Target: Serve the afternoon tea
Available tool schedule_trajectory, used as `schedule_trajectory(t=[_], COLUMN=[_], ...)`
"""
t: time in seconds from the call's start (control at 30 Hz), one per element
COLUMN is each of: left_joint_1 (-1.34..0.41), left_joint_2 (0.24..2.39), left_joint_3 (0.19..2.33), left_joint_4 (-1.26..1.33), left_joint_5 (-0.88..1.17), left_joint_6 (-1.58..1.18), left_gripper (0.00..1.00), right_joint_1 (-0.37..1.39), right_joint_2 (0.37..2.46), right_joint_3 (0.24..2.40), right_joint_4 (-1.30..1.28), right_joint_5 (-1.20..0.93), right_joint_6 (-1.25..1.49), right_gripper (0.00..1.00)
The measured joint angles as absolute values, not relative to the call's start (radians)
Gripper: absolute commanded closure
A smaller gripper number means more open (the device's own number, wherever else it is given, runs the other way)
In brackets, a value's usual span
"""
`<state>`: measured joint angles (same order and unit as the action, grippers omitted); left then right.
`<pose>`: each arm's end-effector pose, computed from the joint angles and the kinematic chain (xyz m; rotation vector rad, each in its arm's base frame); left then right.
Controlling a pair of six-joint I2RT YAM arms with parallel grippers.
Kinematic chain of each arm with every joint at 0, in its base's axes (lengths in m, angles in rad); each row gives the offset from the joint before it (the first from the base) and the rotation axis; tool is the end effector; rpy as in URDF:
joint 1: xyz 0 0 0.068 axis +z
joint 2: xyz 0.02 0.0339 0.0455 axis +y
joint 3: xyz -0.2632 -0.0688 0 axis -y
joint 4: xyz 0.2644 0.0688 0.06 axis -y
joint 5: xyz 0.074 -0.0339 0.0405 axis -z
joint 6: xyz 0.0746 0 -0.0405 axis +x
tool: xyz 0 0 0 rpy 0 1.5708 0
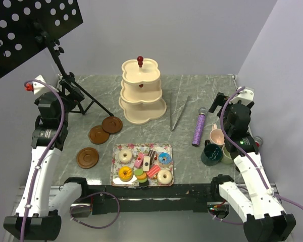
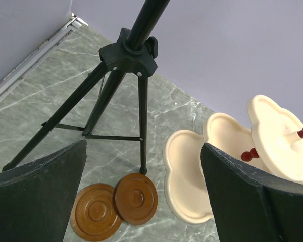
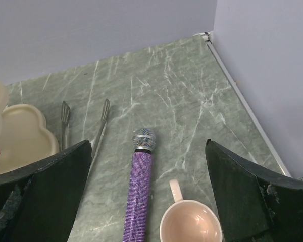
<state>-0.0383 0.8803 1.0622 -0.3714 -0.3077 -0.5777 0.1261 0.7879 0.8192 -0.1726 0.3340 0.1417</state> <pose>0.2447 0.0132 0.3959 -0.6787 1.6181 -0.1788 0.2410 0.0059 0.3480 0.2599 1.6851 -0.0864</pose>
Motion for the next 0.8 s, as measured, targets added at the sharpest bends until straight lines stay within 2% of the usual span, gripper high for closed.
schedule_trajectory(t=[0.4,0.8], left_joint_1=[-0.038,-0.038], left_joint_2=[0.92,0.992], left_joint_3=[1.074,1.084], left_joint_4=[-0.406,-0.518], left_joint_5=[-0.307,-0.281], left_joint_6=[-0.619,-0.623], left_gripper=[0.0,0.0], right_joint_1=[0.126,0.171], right_joint_2=[0.841,1.17], right_joint_3=[0.875,1.056], right_joint_4=[-0.243,-0.492], right_joint_5=[0.275,0.108], right_joint_6=[0.25,0.315], right_gripper=[0.0,0.0])
